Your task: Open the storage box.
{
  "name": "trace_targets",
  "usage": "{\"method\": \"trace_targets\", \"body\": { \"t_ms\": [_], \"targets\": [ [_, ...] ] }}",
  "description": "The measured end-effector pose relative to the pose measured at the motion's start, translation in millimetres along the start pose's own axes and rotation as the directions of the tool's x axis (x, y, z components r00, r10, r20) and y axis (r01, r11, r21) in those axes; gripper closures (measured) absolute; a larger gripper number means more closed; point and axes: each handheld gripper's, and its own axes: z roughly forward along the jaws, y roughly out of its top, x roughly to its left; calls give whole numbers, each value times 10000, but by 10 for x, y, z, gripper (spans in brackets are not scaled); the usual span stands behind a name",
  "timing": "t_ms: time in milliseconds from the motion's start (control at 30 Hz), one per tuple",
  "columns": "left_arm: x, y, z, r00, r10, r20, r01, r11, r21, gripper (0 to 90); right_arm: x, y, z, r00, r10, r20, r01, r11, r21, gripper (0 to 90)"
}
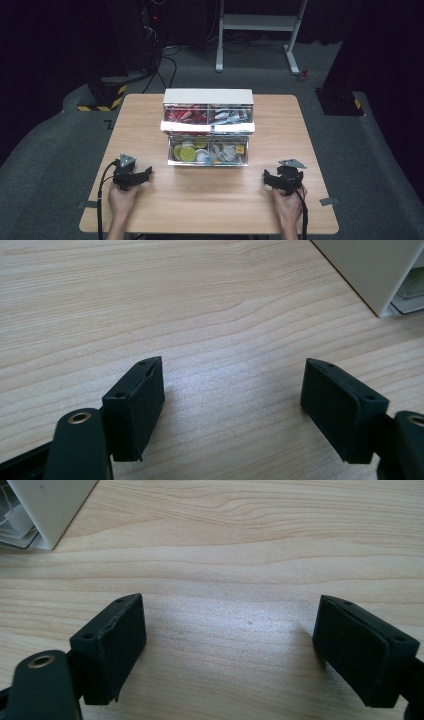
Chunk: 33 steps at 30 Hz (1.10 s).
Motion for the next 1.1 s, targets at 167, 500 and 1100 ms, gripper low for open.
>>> {"method": "trace_targets", "body": {
  "t_ms": [167,500,1100],
  "targets": [
    [-2,0,1,10000,22,-17,-22,10000,5,261,-1,-2,-1,10000,17,48,-17,10000,12,131],
    [-15,-1,4,10000,4,-35,-4,10000,-18,262,2,-36,-37,9996,168,214,-168,9999,-7,138],
    [-18,0,4,10000,76,32,-76,10000,-9,262,75,45,-175,9972,-127,-733,113,9998,-190,313]
  ]
}}
